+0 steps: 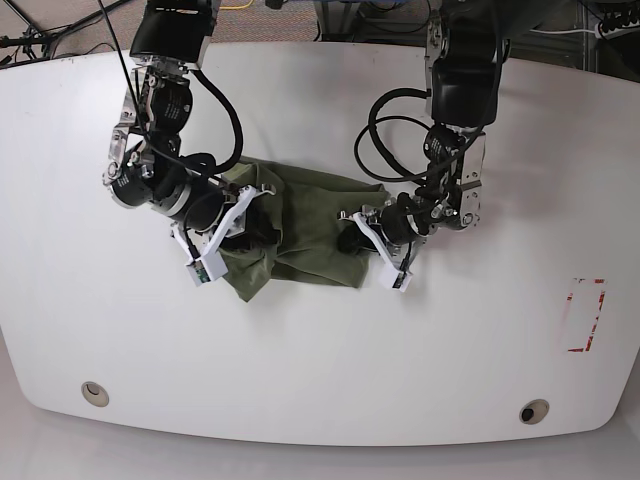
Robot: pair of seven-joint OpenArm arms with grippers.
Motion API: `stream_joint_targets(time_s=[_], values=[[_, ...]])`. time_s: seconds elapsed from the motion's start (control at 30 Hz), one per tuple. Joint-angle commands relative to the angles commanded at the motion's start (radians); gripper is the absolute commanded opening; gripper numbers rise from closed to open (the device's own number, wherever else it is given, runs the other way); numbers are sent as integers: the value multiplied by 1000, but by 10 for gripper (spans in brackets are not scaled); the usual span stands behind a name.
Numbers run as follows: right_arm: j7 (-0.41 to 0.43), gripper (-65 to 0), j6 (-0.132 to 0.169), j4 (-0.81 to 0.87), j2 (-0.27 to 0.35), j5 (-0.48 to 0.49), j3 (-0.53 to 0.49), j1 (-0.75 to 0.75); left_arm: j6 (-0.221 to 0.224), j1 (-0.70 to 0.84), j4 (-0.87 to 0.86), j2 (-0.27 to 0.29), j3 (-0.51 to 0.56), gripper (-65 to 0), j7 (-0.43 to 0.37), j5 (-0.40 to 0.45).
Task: Fold the T-shirt properly
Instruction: 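Fold both strip ends inward toward each other with both grippers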
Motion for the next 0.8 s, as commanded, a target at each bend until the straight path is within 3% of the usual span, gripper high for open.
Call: stream_joint_targets(time_s=[0.23,0.37,0.7,0.8], values=[[60,-648,-2,-71,15,0,-34,0,0,0,0,0,0,-650,8,-2],[81,-587,-2,-97,11,0,-44,2,0,0,0,0,0,-650,8,-2],[169,-197,-3,-146,6,0,-103,2,0,0,0,0,0,-650,8,-2],[201,-136,-5,-149,-20,0,-130,18,0,0,0,0,0,-650,5,-3]])
